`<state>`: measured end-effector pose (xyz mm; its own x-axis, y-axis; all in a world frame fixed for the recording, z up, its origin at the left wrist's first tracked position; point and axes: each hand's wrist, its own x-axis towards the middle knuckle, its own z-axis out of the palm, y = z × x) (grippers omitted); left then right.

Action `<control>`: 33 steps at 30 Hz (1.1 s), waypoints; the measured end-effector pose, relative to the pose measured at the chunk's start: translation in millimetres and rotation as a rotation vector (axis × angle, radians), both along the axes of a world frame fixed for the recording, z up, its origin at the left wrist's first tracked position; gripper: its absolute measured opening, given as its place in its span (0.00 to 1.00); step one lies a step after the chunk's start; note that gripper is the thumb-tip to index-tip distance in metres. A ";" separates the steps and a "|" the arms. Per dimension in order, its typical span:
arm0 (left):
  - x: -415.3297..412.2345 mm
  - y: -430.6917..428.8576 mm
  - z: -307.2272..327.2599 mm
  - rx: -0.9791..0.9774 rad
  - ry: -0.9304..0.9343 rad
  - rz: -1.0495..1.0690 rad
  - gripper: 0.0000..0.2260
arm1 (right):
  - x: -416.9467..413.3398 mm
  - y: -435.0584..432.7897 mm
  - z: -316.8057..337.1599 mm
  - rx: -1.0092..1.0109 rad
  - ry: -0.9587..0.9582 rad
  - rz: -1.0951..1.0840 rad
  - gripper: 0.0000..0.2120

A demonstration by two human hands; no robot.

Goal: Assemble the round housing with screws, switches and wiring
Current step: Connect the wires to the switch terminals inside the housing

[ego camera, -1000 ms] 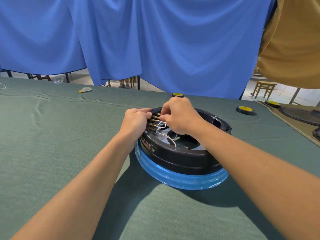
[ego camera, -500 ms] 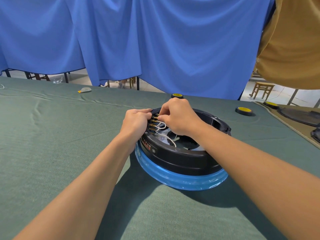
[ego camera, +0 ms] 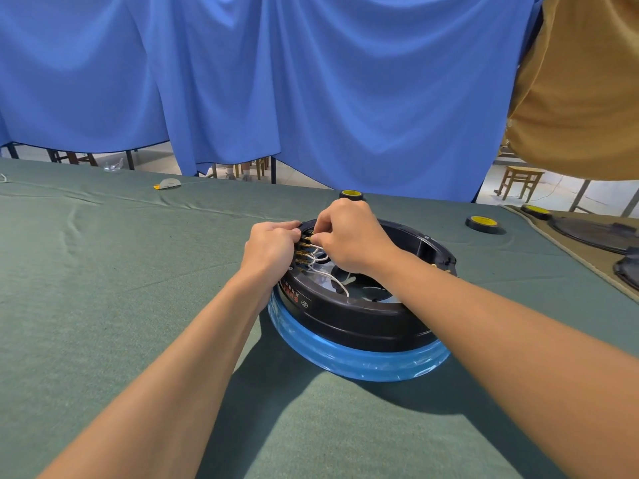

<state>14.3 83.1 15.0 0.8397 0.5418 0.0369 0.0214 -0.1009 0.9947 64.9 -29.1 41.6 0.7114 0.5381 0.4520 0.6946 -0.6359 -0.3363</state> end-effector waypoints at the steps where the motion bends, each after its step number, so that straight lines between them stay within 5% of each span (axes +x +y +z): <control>1: 0.0 -0.2 -0.2 0.001 0.001 0.001 0.13 | -0.6 0.3 -0.3 -0.004 -0.010 -0.007 0.06; 18: -2.4 -0.5 -2.1 -0.029 -0.046 0.059 0.12 | -9.8 -17.6 14.1 -0.085 -0.024 0.072 0.09; 23: -0.2 0.3 -1.8 0.001 -0.040 0.085 0.12 | -17.4 -75.5 21.0 -0.046 -0.079 -0.150 0.11; 29: -2.0 -4.9 0.9 0.076 -0.014 0.143 0.12 | -18.9 -123.2 -7.8 0.131 0.095 -0.365 0.14; 33: -10.2 -16.9 3.0 0.223 0.006 0.200 0.14 | -9.4 -125.9 -16.8 0.461 0.277 -0.316 0.15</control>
<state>4.1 66.2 18.0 0.7178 0.6755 0.1689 0.0685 -0.3099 0.9483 55.5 -155.0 24.9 0.9284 0.0760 0.3636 0.3443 -0.5433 -0.7657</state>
